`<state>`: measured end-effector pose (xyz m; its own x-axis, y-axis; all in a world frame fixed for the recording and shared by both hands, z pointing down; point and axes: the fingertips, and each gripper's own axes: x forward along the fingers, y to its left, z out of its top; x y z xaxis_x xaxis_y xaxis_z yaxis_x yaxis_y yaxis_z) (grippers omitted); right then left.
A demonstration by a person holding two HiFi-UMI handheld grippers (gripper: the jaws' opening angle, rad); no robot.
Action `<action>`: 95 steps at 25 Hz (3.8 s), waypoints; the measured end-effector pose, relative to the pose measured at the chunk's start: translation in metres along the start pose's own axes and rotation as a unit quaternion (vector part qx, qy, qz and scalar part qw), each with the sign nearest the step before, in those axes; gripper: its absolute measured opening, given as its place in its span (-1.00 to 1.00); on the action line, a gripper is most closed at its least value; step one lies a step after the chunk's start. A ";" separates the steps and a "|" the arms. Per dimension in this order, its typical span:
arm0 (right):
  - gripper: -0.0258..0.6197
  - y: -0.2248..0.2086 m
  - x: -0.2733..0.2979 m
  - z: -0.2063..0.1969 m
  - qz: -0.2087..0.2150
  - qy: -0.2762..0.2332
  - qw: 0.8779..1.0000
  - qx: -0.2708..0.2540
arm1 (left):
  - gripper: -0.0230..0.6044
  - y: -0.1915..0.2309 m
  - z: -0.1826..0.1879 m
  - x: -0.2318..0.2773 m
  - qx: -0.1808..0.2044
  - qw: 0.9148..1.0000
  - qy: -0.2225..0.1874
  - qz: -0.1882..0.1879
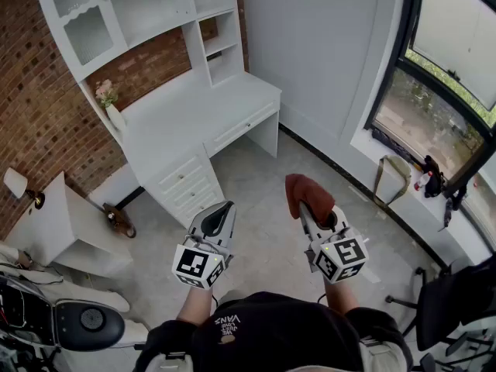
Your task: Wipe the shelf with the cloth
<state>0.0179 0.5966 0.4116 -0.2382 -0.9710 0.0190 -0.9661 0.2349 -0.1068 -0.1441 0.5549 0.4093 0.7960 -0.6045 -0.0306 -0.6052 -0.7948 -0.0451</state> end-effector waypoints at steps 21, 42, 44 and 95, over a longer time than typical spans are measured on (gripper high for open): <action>-0.64 -0.030 0.126 -0.006 -0.041 0.014 0.999 0.005 | -0.91 0.112 -0.029 0.094 -0.026 0.999 0.011 -0.045; -0.64 -0.052 0.323 -0.006 -0.136 0.014 0.991 0.013 | -0.91 0.309 -0.048 0.205 -0.034 0.993 0.023 -0.112; -0.64 -0.060 0.336 -0.007 -0.133 0.015 0.991 0.014 | -0.91 0.318 -0.054 0.215 -0.038 0.993 0.026 -0.107; -0.64 -0.317 0.697 0.069 0.073 -0.005 0.996 -0.058 | -0.91 0.495 -0.061 0.539 -0.029 0.995 0.013 0.094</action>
<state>0.1652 -0.1582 0.3904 -0.3762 -0.9265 0.0014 -0.9265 0.3762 0.0078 -0.0146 -0.1676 0.4318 0.6686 -0.7436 -0.0062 -0.7435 -0.6686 0.0163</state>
